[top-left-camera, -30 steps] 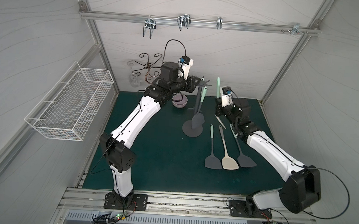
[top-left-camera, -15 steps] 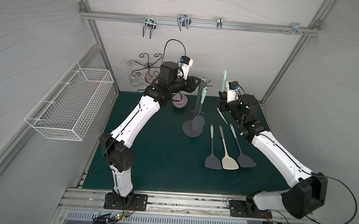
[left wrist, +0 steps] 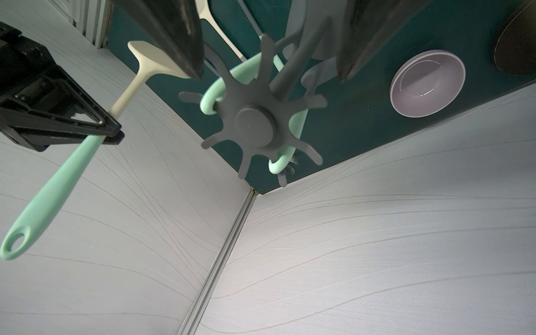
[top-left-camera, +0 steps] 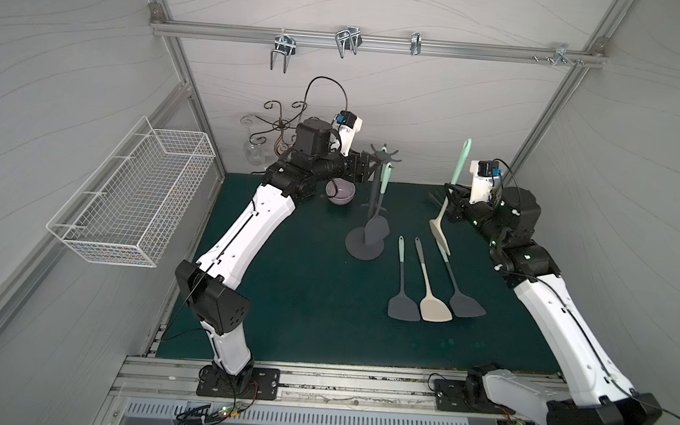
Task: Take the spatula off the kitchen utensil rack
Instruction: Place the spatula at the center of the board.
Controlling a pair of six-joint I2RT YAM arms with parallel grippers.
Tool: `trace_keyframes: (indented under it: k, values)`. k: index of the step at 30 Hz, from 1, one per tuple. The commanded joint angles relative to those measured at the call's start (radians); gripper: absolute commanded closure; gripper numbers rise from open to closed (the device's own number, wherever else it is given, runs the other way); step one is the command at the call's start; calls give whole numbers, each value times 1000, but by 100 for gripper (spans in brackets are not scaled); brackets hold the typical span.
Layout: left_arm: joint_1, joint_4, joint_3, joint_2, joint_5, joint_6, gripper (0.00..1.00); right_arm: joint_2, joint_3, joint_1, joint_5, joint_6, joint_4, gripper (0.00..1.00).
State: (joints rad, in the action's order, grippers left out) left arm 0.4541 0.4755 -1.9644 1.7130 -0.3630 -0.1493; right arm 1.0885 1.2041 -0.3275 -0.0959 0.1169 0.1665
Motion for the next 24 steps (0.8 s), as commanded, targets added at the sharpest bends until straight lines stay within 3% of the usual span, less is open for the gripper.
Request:
trace_keyframes:
  k: [1, 5, 9, 13, 17, 20, 24]
  values:
    - [3, -9, -1, -69, -10, 14, 24, -61, -48, 1, -76, 45, 66, 100]
    - [4, 3, 80, -154, -20, -9, 27, -142, -162, -6, -234, 88, 13, 100]
    - [28, -81, 351, -326, -4, -108, 33, -220, -297, -93, -251, 63, -49, 100]
    - [196, -146, 604, -489, 198, -162, 37, -264, -416, -259, -117, -2, -115, 100]
    - [361, -250, 764, -573, 373, -309, 44, -265, -493, -386, 54, -27, -214, 100]
    - [431, -334, 816, -591, 448, -398, 46, -229, -486, -449, 129, -65, -242, 100]
    - [469, -376, 796, -560, 471, -428, 45, -169, -446, -533, 200, -145, -228, 100]
